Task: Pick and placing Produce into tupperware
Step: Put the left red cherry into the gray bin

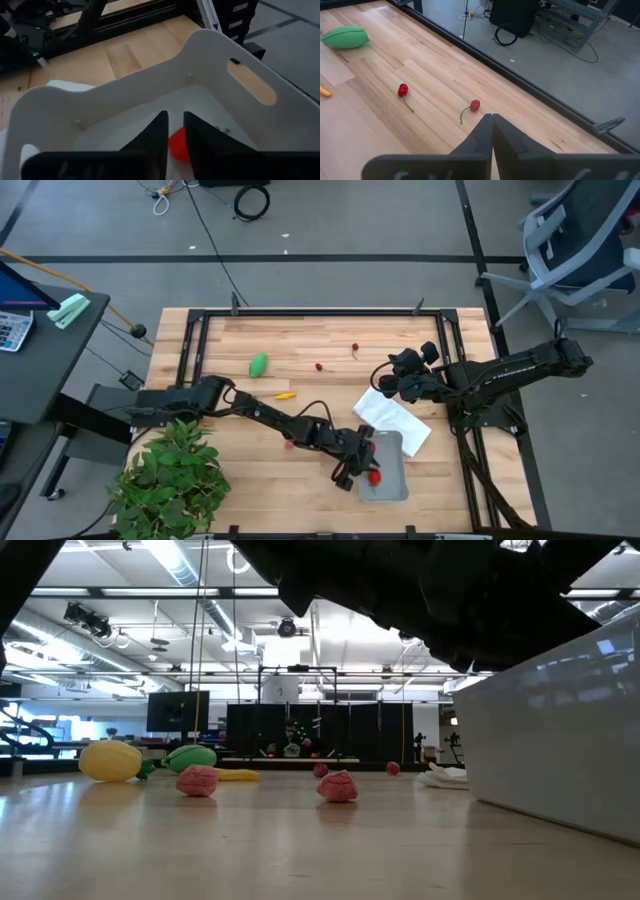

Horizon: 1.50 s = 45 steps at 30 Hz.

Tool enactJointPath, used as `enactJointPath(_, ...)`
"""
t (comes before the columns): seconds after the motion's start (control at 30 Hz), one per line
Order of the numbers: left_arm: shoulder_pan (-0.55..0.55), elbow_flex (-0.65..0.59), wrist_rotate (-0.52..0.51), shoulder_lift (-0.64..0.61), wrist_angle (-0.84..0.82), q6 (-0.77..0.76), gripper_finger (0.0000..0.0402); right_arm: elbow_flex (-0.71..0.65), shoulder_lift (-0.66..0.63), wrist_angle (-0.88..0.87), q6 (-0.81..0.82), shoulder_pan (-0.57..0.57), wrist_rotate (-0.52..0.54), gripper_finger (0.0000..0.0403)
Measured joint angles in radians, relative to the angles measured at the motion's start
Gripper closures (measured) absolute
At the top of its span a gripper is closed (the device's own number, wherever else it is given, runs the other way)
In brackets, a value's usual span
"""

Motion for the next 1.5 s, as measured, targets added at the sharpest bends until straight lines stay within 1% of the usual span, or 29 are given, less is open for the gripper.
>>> enactJointPath(0.1, 0.007, -0.002, -0.006, -0.013, -0.009, 0.075, 0.0310, 0.000, 0.000, 0.000, 0.000, 0.000, 0.000, 0.0387)
enactJointPath(0.17, 0.011, -0.002, -0.032, -0.039, -0.011, 0.123, 0.0298, 0.000, 0.000, 0.000, 0.000, 0.000, -0.003, 0.0387)
enactJointPath(0.23, 0.019, -0.002, -0.072, -0.080, -0.033, 0.163, 0.0288, 0.000, 0.000, 0.000, 0.000, 0.000, -0.005, 0.0387)
enactJointPath(0.33, 0.037, 0.000, -0.157, -0.149, -0.136, 0.213, 0.0277, 0.000, 0.000, 0.000, -0.001, 0.000, -0.005, 0.0387)
enactJointPath(0.43, 0.063, -0.001, -0.262, -0.225, -0.298, 0.254, 0.0266, 0.000, 0.000, 0.000, -0.001, 0.000, -0.010, 0.0387)
enactJointPath(0.53, 0.097, 0.001, -0.338, -0.304, -0.512, 0.261, 0.0255, 0.000, 0.000, -0.001, -0.001, 0.000, -0.024, 0.0387)
enactJointPath(0.6, 0.127, 0.001, -0.359, -0.338, -0.673, 0.232, 0.0248, 0.000, 0.000, -0.001, -0.001, 0.000, -0.027, 0.0386)
enactJointPath(0.7, 0.175, 0.000, -0.361, -0.347, -0.885, 0.169, 0.0245, 0.000, 0.000, -0.001, 0.000, 0.000, -0.027, 0.0387)
enactJointPath(0.77, 0.209, -0.013, -0.361, -0.346, -0.997, 0.154, 0.0247, 0.000, 0.000, 0.001, 0.000, 0.000, -0.030, 0.0386)
enactJointPath(0.8, 0.228, -0.032, -0.361, -0.347, -1.017, 0.161, 0.0250, 0.000, 0.000, 0.000, 0.001, 0.000, -0.033, 0.0387)
enactJointPath(0.9, 0.289, -0.117, -0.360, -0.344, -1.017, 0.198, 0.0262, 0.000, 0.000, 0.000, 0.017, 0.000, -0.046, 0.0386)
enactJointPath(0.97, 0.330, -0.166, -0.361, -0.344, -0.982, 0.228, 0.0270, 0.000, 0.000, 0.000, 0.018, 0.000, -0.048, 0.0386)
enactJointPath(1.13, 0.410, -0.304, -0.350, -0.344, -0.740, 0.275, 0.0277, 0.000, 0.000, 0.000, 0.017, 0.000, -0.048, 0.0386)
enactJointPath(1.2, 0.435, -0.322, -0.339, -0.344, -0.674, 0.304, 0.0276, 0.000, 0.000, 0.000, 0.017, 0.000, -0.048, 0.0387)
enactJointPath(1.37, 0.486, -0.324, -0.239, -0.344, -0.636, 0.328, 0.0253, 0.000, 0.000, 0.000, 0.017, 0.000, -0.047, 0.0386)
enactJointPath(1.5, 0.503, -0.324, -0.232, -0.344, -0.590, 0.382, 0.0229, 0.000, 0.000, 0.000, 0.017, 0.000, -0.045, 0.0387)
